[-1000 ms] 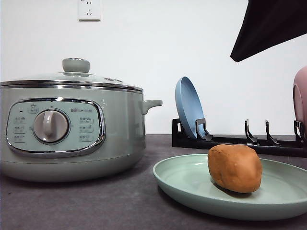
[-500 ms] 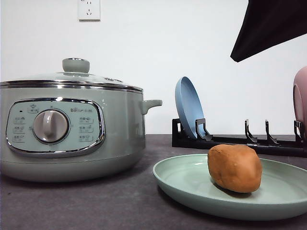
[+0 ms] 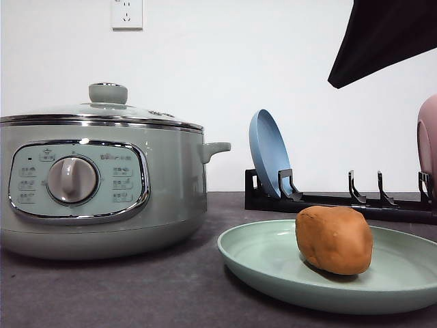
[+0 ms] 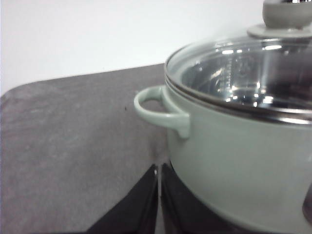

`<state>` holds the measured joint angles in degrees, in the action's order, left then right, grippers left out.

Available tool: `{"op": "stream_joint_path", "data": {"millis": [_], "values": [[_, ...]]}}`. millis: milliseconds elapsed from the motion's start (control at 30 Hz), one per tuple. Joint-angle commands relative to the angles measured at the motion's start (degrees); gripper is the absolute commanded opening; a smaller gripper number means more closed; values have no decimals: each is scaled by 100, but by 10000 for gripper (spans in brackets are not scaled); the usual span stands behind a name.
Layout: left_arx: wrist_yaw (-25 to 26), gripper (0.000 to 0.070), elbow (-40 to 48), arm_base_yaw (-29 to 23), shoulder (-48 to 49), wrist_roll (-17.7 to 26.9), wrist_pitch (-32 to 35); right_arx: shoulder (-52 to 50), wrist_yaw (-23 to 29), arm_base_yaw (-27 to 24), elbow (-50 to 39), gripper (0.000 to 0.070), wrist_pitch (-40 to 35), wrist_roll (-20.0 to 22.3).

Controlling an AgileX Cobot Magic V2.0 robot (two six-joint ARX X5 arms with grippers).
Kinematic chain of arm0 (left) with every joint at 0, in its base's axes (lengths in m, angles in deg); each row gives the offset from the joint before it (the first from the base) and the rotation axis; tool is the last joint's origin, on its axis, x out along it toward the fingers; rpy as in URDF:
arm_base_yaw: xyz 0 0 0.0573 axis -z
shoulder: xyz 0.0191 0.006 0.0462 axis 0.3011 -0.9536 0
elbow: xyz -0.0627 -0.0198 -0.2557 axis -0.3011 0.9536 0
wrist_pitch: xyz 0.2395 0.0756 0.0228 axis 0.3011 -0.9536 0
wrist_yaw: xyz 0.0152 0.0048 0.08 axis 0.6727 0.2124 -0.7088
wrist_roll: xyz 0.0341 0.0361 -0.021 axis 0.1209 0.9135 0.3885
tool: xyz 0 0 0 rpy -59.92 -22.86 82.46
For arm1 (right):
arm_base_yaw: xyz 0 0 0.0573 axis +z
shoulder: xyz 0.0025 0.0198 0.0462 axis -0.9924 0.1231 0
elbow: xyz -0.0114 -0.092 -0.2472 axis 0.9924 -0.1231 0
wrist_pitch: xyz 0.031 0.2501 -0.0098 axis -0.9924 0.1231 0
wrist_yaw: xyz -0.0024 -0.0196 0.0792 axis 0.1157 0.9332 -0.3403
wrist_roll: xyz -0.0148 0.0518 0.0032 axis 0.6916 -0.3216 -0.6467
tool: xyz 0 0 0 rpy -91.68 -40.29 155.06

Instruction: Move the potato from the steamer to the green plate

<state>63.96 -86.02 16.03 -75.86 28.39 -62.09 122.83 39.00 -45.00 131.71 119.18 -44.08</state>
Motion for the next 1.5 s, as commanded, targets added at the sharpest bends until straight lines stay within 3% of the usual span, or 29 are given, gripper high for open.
{"op": "stream_joint_path", "data": {"millis": [0, 1033, 1167, 1267, 1467], "values": [[-11, 3, 120, -15, 11, -35, -96, 37, 7, 46, 94, 3, -57, 31], [-10, 2, 118, -13, 11, -55, -169, -8, 16, 15, 94, 3, -56, 56], [-10, 3, 118, -13, 11, -52, -169, -152, 70, -405, 88, 3, -109, 553], [-11, 3, 118, -13, 11, -55, -169, -431, 177, -959, -4, 3, -278, 650], [-9, 3, 118, -13, 11, -55, -169, -1447, 159, -2260, -814, 3, -1430, 745]]}}
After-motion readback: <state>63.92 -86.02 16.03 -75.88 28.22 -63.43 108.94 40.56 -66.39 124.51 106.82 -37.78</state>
